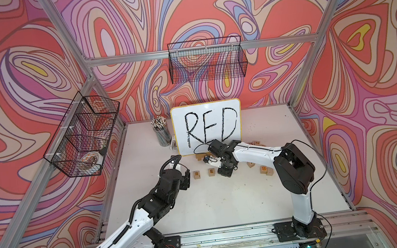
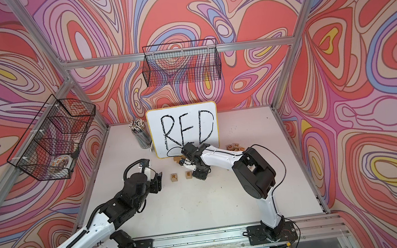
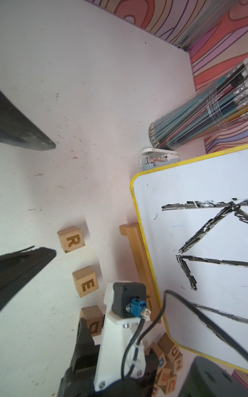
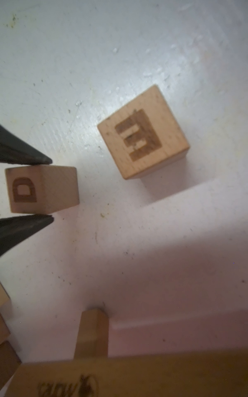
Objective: Assemble the uppercase word "red" with letter blocks
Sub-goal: Place the letter block at the center of the board.
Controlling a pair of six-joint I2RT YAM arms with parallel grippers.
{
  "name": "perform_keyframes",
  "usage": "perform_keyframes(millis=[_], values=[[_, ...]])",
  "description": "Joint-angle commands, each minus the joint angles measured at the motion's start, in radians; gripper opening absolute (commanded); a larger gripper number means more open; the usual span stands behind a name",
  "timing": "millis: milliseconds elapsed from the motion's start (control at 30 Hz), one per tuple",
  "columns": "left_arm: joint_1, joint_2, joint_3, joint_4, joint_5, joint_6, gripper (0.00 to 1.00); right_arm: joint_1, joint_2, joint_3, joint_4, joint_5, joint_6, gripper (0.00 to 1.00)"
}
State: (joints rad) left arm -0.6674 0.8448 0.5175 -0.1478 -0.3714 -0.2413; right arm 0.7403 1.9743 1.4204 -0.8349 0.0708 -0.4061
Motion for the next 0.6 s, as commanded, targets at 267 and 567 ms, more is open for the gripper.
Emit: perform_keyframes(millis=[267, 567], values=[[0.005, -0.031, 0.021, -0.026, -0.016, 0.002, 0.74, -0.002, -0.175, -0.026, 0.039, -0.065, 0.057, 0.41], [0.005, -0.032, 0.010, -0.003, -0.014, 0.000, 0.74, 0.000, -0.263, -0.006, -0.037, 0.019, 0.524, 0.37]])
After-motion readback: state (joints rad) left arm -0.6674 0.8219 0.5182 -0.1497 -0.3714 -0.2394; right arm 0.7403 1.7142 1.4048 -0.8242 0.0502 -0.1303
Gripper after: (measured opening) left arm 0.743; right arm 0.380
